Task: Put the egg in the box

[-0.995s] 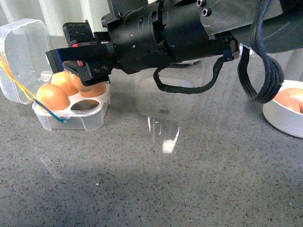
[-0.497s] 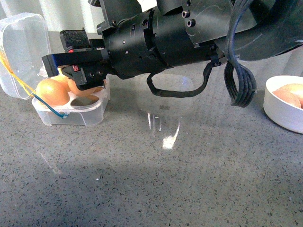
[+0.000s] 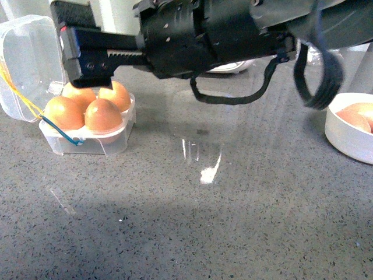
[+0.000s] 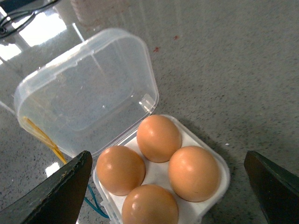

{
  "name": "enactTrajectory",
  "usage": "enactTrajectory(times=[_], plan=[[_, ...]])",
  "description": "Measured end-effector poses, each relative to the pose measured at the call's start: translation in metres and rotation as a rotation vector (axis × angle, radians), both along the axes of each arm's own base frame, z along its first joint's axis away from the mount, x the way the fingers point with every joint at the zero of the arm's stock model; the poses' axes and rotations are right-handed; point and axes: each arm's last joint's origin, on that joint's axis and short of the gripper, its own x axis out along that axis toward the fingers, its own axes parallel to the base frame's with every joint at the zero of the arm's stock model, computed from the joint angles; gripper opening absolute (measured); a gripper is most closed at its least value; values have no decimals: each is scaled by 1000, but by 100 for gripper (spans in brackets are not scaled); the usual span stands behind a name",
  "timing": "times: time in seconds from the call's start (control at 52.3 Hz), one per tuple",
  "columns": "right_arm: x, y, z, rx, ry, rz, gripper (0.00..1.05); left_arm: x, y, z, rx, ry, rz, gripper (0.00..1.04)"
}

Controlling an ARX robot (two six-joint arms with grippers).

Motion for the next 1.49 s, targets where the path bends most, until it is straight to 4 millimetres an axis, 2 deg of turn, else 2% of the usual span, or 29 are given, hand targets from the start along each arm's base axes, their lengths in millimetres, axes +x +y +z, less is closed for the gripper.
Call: enactTrajectory(times=[0.153, 0.268, 0.364, 0.421, 0.593, 0.689, 0.784, 0.957, 1.205, 1.492], plan=[[-5, -25, 17, 44, -19, -88, 98, 0, 0, 0, 0, 0, 0, 98], [-18, -66, 31, 23, -46, -293, 98, 0, 0, 0, 0, 0, 0, 98], [-35, -106, 33, -3, -77, -485, 98, 0, 0, 0, 0, 0, 0, 98], [-41, -119, 35, -8, -106, -561, 98, 0, 0, 0, 0, 0, 0, 98], [-42, -122, 37, -13, -134, -591, 97, 0, 0, 0, 0, 0, -1, 98], [-51, -128, 30, -38, -306, -824, 84, 0, 0, 0, 0, 0, 0, 98], [-69, -144, 20, -44, -378, -950, 69, 0, 0, 0, 0, 0, 3, 98], [-101, -178, 7, -59, -403, -1005, 43, 0, 0, 0, 0, 0, -2, 98], [-139, -201, -15, -76, -394, -978, 3, 0, 0, 0, 0, 0, 0, 98], [-175, -219, -29, -76, -395, -987, 3, 0, 0, 0, 0, 0, 0, 98]])
